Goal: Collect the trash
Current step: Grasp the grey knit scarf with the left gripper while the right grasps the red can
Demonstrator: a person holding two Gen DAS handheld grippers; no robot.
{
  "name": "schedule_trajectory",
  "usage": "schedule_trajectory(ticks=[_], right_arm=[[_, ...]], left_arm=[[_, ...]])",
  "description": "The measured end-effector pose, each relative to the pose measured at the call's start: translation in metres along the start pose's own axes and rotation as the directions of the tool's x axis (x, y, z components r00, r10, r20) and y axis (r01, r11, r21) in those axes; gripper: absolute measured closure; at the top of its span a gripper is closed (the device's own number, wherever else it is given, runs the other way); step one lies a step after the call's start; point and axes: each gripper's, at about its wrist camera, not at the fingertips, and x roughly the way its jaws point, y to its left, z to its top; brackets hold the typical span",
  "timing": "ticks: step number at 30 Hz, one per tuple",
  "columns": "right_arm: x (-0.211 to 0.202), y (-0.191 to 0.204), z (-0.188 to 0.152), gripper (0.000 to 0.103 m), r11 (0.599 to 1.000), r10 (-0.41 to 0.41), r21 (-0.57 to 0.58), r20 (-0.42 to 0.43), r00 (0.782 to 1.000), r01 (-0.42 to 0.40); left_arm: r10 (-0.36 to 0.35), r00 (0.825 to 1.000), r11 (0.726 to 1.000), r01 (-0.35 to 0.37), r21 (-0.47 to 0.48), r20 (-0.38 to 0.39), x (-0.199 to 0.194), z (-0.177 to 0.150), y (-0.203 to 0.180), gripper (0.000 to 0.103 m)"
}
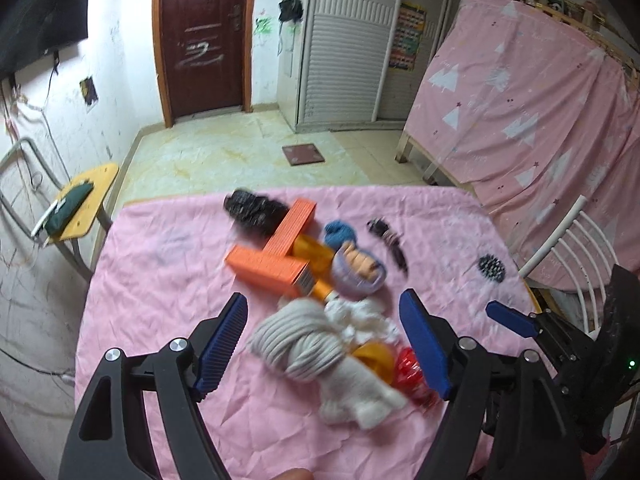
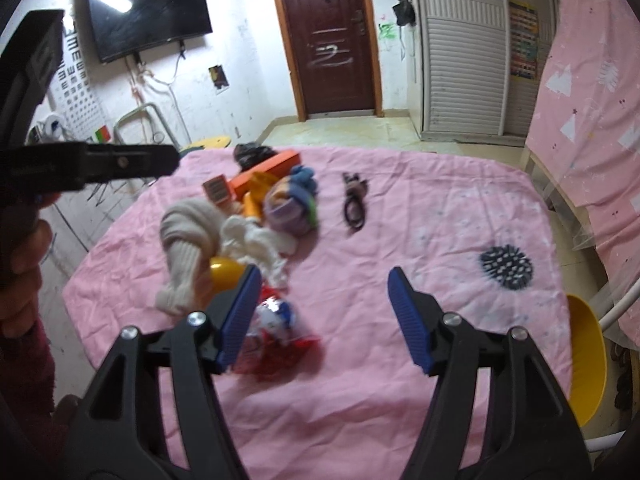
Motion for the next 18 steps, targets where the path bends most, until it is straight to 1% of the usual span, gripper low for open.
schedule_trajectory(ticks=[1,2,5,8,9,11,14,16,18], right_arm=[[0.002,0.002,-0.001,0.034,1.000,-0.002,-0.004,-0.006,1.000,0.002],[0.004,0.004,-0.002,0.033,1.000,-0.003,-0.005,-0.013,1.000,0.002],[0.011,0.008,-0.006,0.033,1.000,-0.005,-0.007,-0.035,0.999,0.005],[0.016,0.012,-0.011,0.033,1.000,-0.002,-0.010,-0.056,0.998,0.001],[0.018,0.013,-0.012,0.032,1.000,0.001,-0.010,-0.065,0.998,-0.002],[0.021,0.015,-0.014,0.028,1.000,0.002,-0.014,-0.074,0.997,-0.003],[0.025,0.016,-0.016,0.027,1.000,0.004,-0.017,-0.090,0.996,-0.006],[0.028,0.017,-0.016,0.027,1.000,0.006,-0.017,-0.096,0.995,-0.008],[0.030,0.018,-0.016,0.027,1.000,0.013,-0.018,-0.103,0.995,-0.015]], left_arm=[[-0.004,1.000,1.000,0.004,-0.010,-0.009,0.003,-0.003,0.003,0.032],[-0.009,1.000,1.000,0.009,-0.018,-0.018,0.006,-0.007,0.006,0.032],[-0.019,0.999,1.000,0.018,-0.026,-0.047,0.017,-0.016,0.008,0.032],[-0.012,0.998,0.999,0.010,-0.031,-0.066,0.027,-0.022,0.010,0.032],[-0.009,0.997,0.999,0.006,-0.038,-0.073,0.031,-0.023,0.012,0.032],[-0.014,0.996,0.999,0.009,-0.051,-0.091,0.039,-0.025,0.016,0.032],[-0.027,0.993,0.997,0.018,-0.076,-0.114,0.050,-0.029,0.021,0.032],[-0.038,0.992,0.995,0.027,-0.094,-0.117,0.055,-0.033,0.024,0.032],[-0.055,0.992,0.994,0.044,-0.100,-0.113,0.056,-0.034,0.025,0.040]])
